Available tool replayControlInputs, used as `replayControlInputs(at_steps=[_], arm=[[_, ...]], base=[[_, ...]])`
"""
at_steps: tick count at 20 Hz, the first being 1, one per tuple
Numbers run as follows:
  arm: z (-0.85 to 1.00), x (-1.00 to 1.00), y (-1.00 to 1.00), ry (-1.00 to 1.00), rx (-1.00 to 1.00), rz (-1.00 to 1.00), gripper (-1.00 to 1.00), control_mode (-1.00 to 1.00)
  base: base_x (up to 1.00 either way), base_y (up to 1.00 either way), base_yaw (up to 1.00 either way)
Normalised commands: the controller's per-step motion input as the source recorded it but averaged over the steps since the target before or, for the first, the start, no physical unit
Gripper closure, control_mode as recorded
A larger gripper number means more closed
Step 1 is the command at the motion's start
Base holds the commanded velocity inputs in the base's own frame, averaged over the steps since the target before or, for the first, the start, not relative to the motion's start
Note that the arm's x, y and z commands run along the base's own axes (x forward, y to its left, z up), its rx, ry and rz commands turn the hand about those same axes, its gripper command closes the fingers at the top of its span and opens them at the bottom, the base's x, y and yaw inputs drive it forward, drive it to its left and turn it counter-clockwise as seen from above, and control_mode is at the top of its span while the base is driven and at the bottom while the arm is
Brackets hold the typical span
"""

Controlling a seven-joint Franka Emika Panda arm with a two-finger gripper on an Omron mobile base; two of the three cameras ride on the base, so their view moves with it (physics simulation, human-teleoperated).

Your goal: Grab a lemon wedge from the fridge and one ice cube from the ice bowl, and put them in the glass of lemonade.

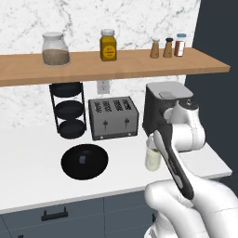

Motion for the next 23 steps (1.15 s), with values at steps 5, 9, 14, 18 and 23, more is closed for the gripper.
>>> replayControlInputs(at_steps=[5,9,14,18,23], arm=[[0.02,-0.58,-0.02,-0.14,0.02,0.00,-1.00,-1.00],[0.23,-0.80,-0.03,-0.17,0.05,0.00,-1.00,-1.00],[0.91,-0.74,0.02,-0.16,0.00,0.00,-1.00,-1.00],[1.00,-0.80,0.04,0.00,0.00,0.00,-1.00,-1.00],[0.49,-0.98,0.05,-0.17,0.00,-0.06,-1.00,-1.00]], base=[[0.00,0.00,0.00],[0.00,0.00,0.00],[0.00,0.00,0.00],[0.00,0.00,0.00],[0.00,0.00,0.00]])
